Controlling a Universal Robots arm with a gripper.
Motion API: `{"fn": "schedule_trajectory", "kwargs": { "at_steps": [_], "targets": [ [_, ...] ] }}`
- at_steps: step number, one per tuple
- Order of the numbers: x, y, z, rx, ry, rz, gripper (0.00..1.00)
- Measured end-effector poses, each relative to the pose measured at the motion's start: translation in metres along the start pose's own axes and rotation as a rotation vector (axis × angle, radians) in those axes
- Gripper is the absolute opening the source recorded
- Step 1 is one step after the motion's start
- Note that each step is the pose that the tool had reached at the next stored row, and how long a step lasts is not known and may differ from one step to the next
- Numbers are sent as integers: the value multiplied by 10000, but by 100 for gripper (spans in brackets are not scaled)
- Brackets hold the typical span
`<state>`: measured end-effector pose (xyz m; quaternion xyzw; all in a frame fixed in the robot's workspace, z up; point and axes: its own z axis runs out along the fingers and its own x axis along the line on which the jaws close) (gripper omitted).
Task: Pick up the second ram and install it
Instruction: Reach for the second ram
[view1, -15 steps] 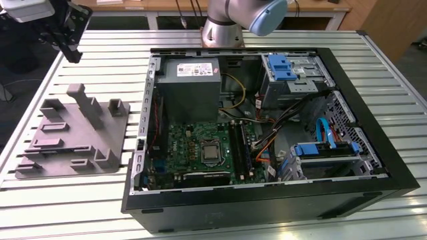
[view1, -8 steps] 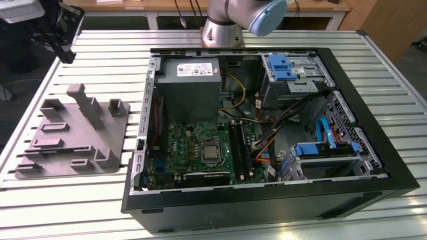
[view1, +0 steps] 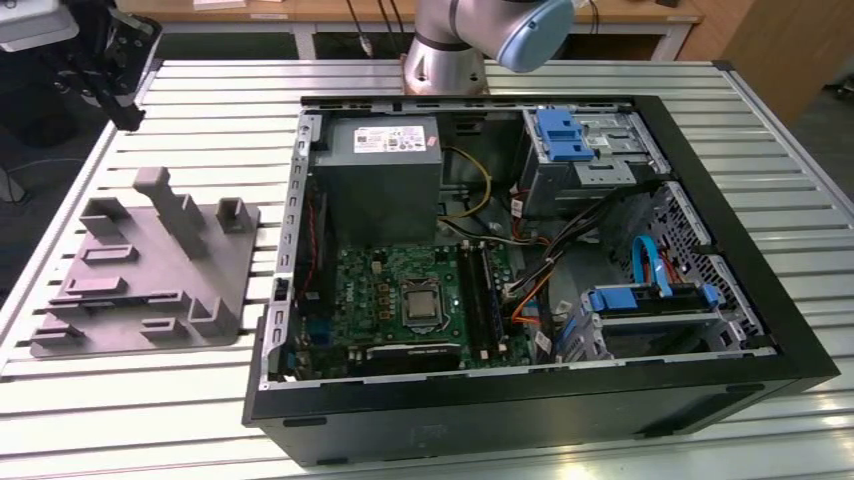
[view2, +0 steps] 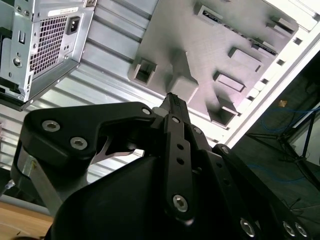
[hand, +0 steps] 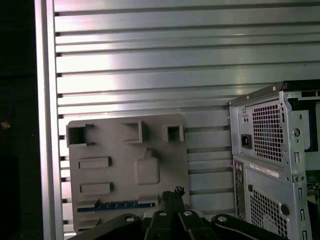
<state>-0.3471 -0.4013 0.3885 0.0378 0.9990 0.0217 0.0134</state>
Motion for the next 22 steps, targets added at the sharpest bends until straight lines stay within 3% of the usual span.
{"fn": "schedule_trajectory", "kwargs": {
  "at_steps": [22],
  "targets": [
    [118,-151,87,1,1,0,10]
  ]
}}
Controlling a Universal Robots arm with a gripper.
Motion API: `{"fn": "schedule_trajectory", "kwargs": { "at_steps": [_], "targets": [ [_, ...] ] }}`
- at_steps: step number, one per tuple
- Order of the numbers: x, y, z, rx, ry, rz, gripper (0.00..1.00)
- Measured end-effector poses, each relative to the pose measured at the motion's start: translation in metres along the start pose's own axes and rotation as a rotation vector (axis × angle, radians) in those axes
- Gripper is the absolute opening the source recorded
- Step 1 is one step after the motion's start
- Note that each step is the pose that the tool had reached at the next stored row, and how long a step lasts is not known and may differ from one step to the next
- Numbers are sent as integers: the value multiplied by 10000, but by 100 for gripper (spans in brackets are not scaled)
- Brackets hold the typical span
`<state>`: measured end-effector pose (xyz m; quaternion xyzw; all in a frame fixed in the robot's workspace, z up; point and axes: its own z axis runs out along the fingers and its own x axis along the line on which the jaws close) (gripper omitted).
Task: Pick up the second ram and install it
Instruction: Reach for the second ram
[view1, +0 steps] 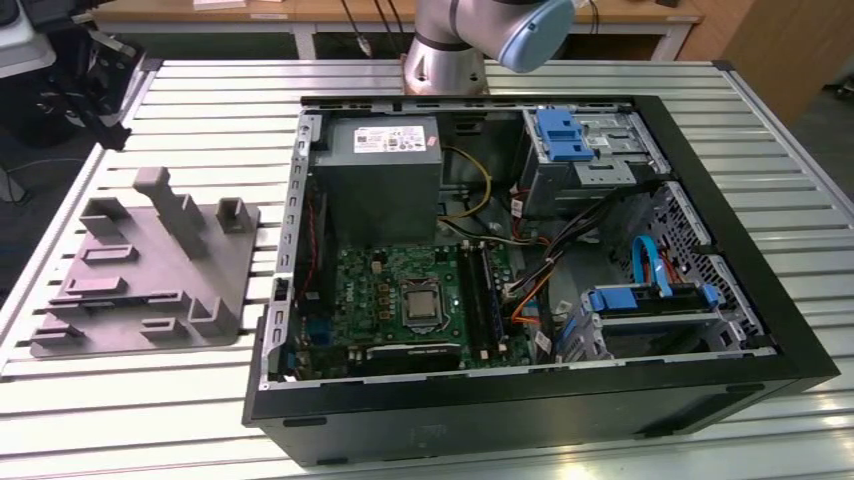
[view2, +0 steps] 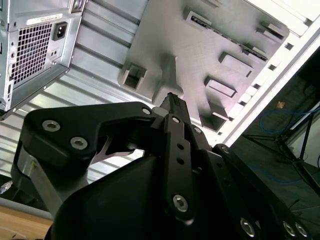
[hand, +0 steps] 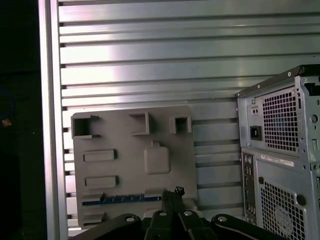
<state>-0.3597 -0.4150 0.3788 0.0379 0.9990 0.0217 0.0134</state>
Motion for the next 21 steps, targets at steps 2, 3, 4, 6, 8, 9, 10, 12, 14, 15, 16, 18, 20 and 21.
{"fn": "schedule_trajectory", "kwargs": {
  "at_steps": [2,3,4,6,8,9,10,12,14,15,16,18,20,21],
  "targets": [
    [9,-8,7,-1,-1,0,10],
    [12,-11,10,-1,-1,0,10],
    [15,-15,14,-2,-1,-1,10],
    [19,-25,27,-2,-1,-1,10],
    [25,-41,41,1,1,-1,10],
    [28,-52,50,1,1,0,10],
    [30,-65,60,-1,0,0,10],
    [40,-99,82,0,0,0,10],
    [65,-132,106,-1,-1,0,10],
    [81,-145,118,-1,-1,1,10],
    [97,-155,131,-1,-1,1,10],
    [130,-175,155,0,-1,0,10],
    [154,-194,181,0,0,-2,10],
    [164,-202,193,0,0,-2,10]
  ]
}}
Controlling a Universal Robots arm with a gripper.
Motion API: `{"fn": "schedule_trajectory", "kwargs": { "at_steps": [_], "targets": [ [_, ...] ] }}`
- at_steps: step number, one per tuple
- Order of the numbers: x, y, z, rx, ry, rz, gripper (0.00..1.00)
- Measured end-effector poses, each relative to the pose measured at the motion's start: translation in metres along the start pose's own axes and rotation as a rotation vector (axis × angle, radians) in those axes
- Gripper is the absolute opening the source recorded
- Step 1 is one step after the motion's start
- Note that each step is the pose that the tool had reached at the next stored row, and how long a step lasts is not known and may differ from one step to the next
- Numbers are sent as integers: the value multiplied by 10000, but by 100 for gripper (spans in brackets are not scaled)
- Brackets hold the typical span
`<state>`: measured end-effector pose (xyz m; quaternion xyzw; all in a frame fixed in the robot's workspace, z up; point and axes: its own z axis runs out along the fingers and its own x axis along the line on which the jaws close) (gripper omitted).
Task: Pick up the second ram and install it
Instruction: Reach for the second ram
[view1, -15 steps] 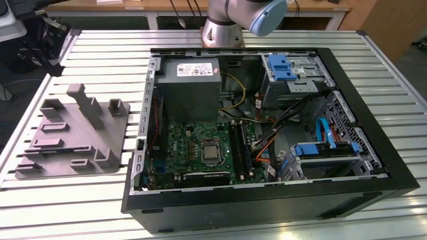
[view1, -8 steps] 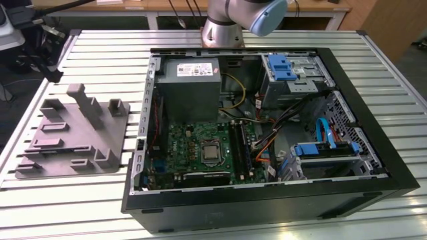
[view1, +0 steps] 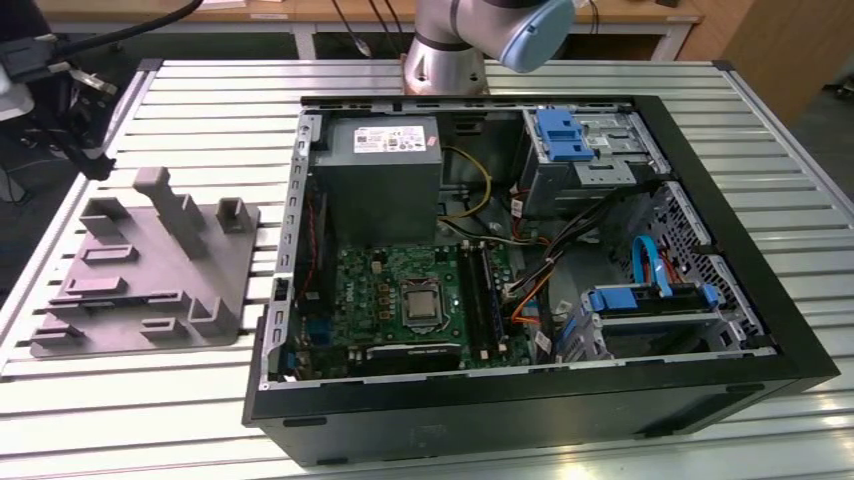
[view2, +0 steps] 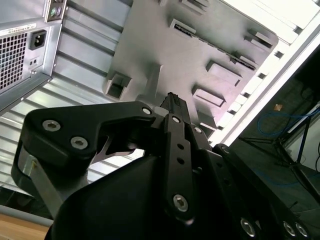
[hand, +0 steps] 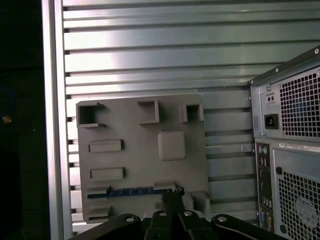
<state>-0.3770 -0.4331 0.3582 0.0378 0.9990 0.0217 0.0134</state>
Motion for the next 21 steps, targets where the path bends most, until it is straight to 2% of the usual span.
{"fn": "schedule_trajectory", "kwargs": {
  "at_steps": [9,21],
  "targets": [
    [105,-50,61,0,0,2,10],
    [309,-74,113,0,0,2,10]
  ]
}}
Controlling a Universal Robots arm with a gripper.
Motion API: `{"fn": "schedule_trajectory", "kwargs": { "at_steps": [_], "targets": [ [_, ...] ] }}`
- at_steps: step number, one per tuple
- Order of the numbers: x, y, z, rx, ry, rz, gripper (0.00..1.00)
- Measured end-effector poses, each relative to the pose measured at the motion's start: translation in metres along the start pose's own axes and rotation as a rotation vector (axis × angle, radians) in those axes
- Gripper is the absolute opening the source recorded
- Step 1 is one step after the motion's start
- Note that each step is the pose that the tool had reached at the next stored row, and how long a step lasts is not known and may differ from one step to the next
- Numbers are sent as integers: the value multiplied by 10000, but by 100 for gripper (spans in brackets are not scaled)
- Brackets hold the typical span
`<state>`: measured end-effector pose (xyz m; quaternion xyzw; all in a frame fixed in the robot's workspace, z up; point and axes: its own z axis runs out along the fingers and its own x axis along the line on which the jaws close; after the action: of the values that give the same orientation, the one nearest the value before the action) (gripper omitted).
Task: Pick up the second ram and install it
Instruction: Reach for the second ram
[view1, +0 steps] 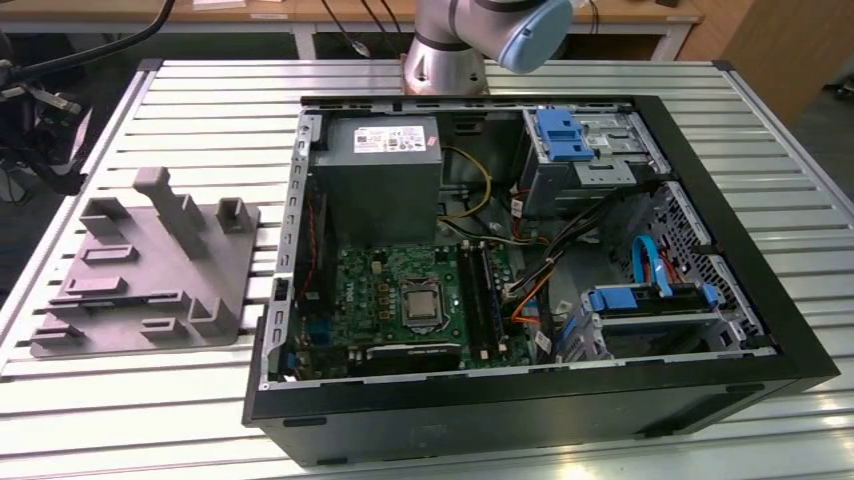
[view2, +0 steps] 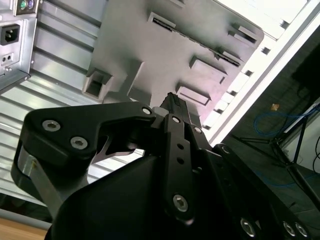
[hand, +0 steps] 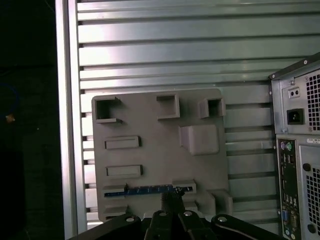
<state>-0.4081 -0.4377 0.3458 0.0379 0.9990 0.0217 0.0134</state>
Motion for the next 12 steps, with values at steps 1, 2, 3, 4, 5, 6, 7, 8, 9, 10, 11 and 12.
{"fn": "schedule_trajectory", "kwargs": {
  "at_steps": [1,2,3,4,5,6,7,8,9,10,11,12],
  "targets": [
    [16,-2,4,-1,-1,0,10],
    [32,-3,7,-1,-1,0,10],
    [47,-4,11,0,0,0,10],
    [62,-6,13,0,0,-1,10],
    [78,-7,18,-1,0,-1,10],
    [92,-8,20,0,0,0,10],
    [106,-10,23,0,1,0,10],
    [121,-11,26,0,1,0,10],
    [135,-12,30,0,0,0,10],
    [149,-14,33,0,0,-1,10],
    [165,-15,39,-1,0,0,10],
    [180,-16,44,0,0,0,10]
  ]
}}
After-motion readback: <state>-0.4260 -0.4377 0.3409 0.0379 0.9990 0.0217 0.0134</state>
